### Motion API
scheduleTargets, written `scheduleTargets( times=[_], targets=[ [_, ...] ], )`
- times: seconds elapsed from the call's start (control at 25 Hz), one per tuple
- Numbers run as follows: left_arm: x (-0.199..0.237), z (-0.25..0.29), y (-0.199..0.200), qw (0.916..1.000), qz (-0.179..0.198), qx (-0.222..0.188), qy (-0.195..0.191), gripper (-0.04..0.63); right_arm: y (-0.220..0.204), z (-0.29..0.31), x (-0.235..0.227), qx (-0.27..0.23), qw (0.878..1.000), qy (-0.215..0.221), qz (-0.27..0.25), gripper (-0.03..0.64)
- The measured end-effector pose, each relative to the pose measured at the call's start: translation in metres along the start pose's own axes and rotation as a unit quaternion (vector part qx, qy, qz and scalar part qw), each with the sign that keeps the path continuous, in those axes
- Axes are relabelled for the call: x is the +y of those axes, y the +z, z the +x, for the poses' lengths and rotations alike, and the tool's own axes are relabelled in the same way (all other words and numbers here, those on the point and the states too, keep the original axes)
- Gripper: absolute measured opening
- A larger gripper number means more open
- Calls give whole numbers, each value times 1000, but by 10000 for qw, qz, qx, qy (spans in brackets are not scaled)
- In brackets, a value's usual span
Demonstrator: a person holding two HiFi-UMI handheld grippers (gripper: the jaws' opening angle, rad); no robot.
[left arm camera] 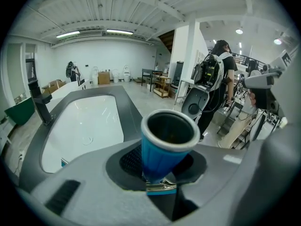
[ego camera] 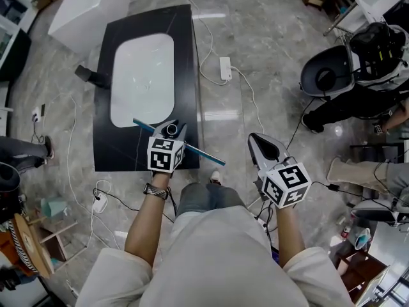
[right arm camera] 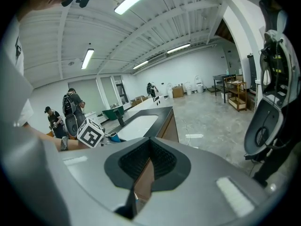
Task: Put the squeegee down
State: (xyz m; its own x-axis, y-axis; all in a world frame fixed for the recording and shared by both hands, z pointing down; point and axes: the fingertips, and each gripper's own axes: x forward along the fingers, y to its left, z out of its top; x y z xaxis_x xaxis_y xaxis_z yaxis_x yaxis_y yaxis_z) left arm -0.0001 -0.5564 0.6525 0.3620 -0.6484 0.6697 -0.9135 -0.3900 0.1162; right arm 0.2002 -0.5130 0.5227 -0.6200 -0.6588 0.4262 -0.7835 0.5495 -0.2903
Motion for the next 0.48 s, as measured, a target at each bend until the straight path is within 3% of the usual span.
scheduleTargets(
  times=[0.48],
  targets=[
    [18, 40, 14, 9994, 152, 260, 146, 94, -9, -2, -7, 115, 9999, -108, 52, 6]
  ],
)
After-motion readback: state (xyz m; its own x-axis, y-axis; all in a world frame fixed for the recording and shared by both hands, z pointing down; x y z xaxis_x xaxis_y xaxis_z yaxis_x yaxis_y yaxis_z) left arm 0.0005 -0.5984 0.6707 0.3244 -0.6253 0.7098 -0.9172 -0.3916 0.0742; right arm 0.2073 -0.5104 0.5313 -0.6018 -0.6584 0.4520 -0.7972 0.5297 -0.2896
